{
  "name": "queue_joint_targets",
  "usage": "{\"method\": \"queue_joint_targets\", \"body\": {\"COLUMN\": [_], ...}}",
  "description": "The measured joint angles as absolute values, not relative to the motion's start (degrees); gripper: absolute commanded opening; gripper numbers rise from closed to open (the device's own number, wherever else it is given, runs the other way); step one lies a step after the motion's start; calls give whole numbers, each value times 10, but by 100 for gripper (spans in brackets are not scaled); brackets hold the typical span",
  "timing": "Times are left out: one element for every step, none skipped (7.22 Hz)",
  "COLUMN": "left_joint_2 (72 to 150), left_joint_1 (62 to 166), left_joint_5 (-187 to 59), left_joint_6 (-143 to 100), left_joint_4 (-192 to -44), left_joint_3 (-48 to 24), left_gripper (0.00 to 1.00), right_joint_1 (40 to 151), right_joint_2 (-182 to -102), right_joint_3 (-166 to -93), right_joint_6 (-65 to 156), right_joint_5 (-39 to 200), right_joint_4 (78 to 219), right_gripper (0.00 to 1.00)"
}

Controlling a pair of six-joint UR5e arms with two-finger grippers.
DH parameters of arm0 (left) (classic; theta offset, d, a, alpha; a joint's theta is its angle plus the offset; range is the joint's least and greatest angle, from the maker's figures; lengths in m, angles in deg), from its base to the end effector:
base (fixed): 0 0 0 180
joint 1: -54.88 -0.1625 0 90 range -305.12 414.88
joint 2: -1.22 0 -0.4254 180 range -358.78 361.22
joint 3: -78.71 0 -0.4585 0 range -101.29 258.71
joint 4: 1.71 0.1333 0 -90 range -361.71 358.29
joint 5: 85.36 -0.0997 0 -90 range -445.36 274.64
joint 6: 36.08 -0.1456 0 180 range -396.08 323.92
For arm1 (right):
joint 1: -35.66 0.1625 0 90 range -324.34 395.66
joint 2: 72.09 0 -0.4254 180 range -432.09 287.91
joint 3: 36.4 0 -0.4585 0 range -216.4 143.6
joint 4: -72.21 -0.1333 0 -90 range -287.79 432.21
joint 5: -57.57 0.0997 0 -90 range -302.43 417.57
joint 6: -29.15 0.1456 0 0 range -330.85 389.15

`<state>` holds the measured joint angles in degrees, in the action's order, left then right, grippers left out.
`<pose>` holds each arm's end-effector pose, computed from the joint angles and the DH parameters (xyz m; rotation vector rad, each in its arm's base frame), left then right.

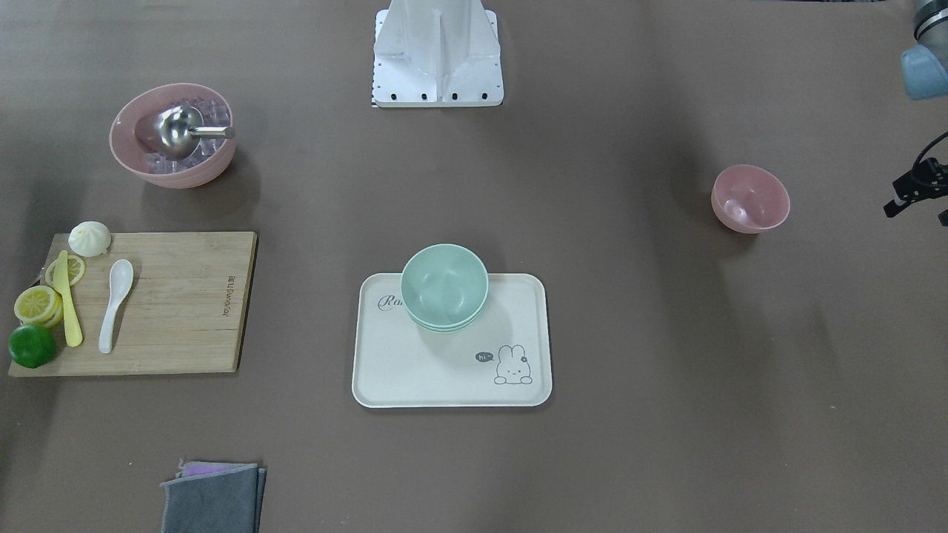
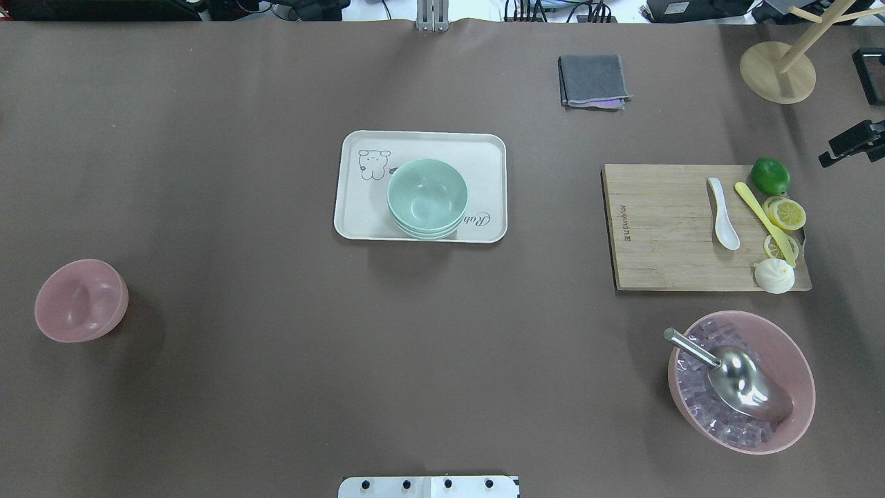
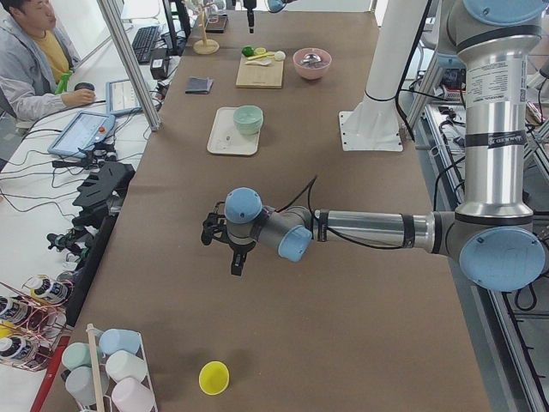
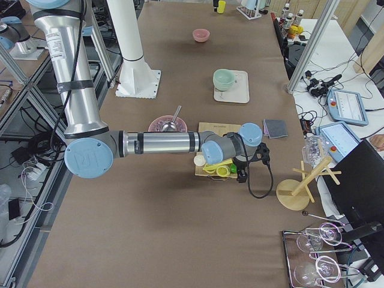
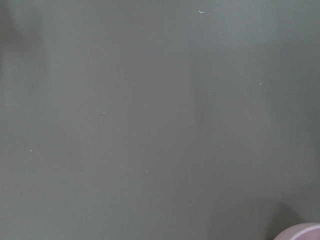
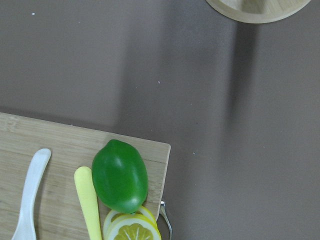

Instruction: Stack pink bowl on green and place spoon

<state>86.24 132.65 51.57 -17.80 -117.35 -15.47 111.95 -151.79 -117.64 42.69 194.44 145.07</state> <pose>0.0910 -0.5469 0.6410 0.1822 0.8841 0.0792 -0.1303 -0.6483 0.6311 0.1080 -0.8603 -0.1361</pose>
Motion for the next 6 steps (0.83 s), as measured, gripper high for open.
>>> {"method": "queue_joint_targets", "body": {"left_joint_2": [863, 863, 863, 862, 861, 861], "left_joint_1": [1326, 1326, 1326, 1326, 1326, 1326], "left_joint_5": [516, 516, 516, 515, 515, 515], "left_joint_6": [-178, -177, -178, -178, -179, -179], "left_joint_4": [-1173, -1171, -1171, -1171, -1172, -1173], "left_joint_3": [-154, -153, -151, -149, -147, -147], "left_gripper": [98, 98, 98, 98, 98, 98], "right_joint_1": [1120, 1120, 1120, 1120, 1119, 1119], "right_joint_2": [-1518, -1519, -1519, -1519, -1519, -1519], "right_joint_3": [-1178, -1178, -1178, -1179, -1179, -1178], "right_joint_6": [427, 427, 427, 427, 427, 427], "right_joint_5": [1944, 1944, 1943, 1943, 1943, 1942], "right_joint_4": [1451, 1451, 1451, 1450, 1450, 1450], "right_gripper": [100, 100, 100, 100, 100, 100]}}
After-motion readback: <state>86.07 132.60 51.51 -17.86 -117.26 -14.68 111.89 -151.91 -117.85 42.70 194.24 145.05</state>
